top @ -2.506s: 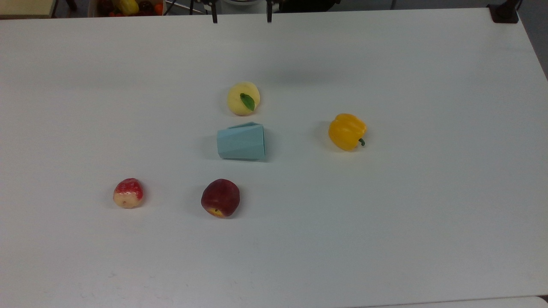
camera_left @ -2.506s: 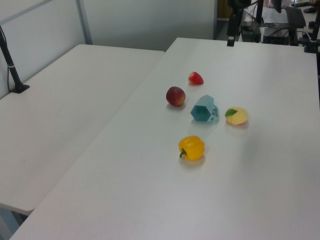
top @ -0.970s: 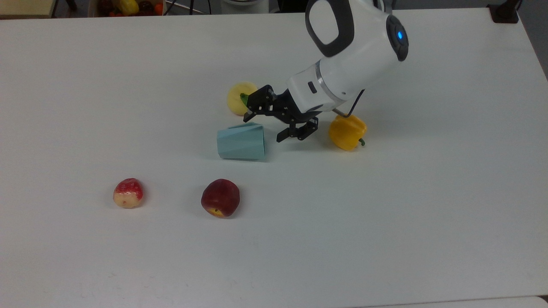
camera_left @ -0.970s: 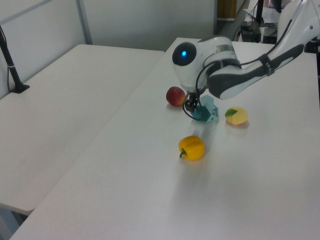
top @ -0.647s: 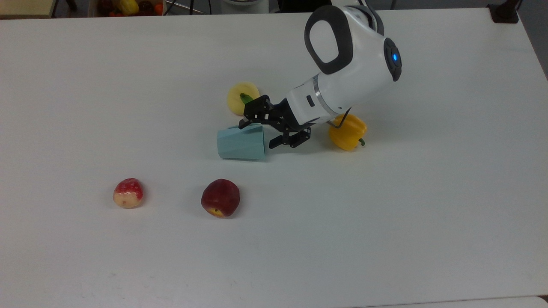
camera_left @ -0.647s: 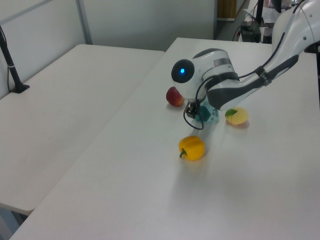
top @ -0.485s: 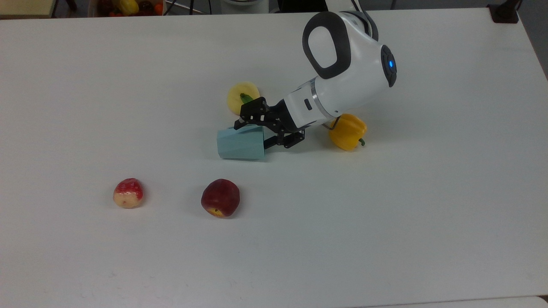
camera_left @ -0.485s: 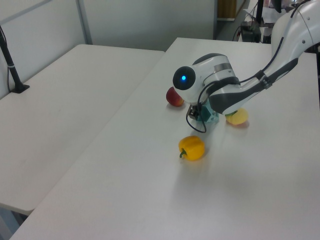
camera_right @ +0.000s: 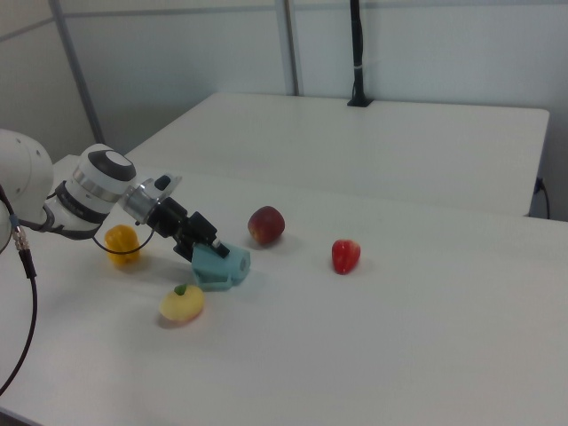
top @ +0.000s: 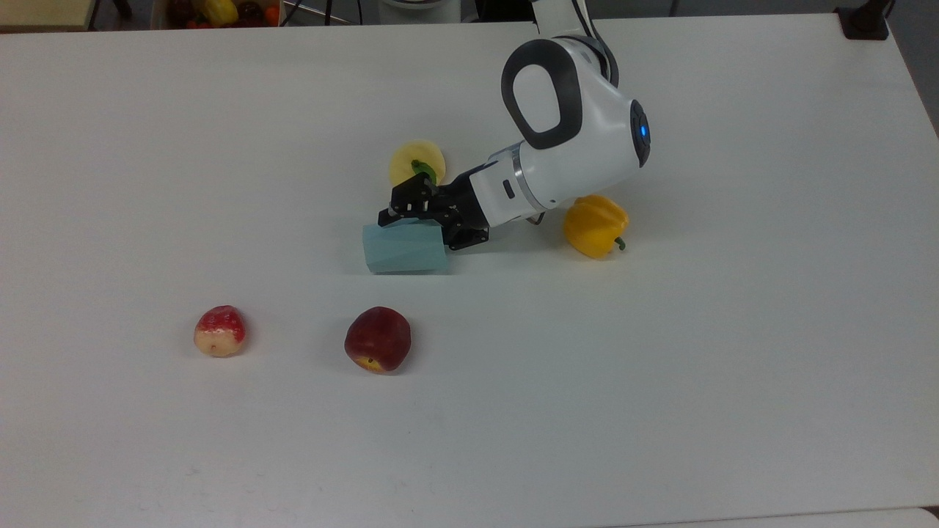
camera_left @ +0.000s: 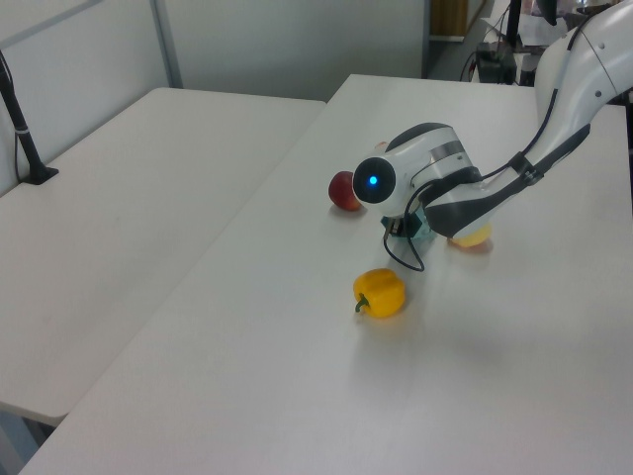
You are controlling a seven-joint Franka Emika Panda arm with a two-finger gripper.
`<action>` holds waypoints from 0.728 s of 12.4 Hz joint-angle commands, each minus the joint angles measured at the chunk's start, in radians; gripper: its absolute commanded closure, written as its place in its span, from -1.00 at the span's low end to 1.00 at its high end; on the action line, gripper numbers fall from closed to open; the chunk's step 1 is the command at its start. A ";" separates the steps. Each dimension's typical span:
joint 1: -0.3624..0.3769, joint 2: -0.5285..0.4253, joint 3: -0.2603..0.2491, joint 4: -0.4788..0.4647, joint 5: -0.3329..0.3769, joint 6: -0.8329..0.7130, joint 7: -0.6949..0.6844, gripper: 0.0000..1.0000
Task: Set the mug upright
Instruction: 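Close the gripper on the cup's base end and grip it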
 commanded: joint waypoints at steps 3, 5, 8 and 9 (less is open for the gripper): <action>-0.014 -0.029 0.001 -0.032 -0.004 0.034 -0.016 1.00; -0.032 -0.040 0.003 -0.025 0.015 0.034 -0.037 1.00; -0.071 -0.103 0.003 -0.020 0.177 0.034 -0.201 1.00; -0.086 -0.138 0.003 -0.019 0.252 0.034 -0.271 1.00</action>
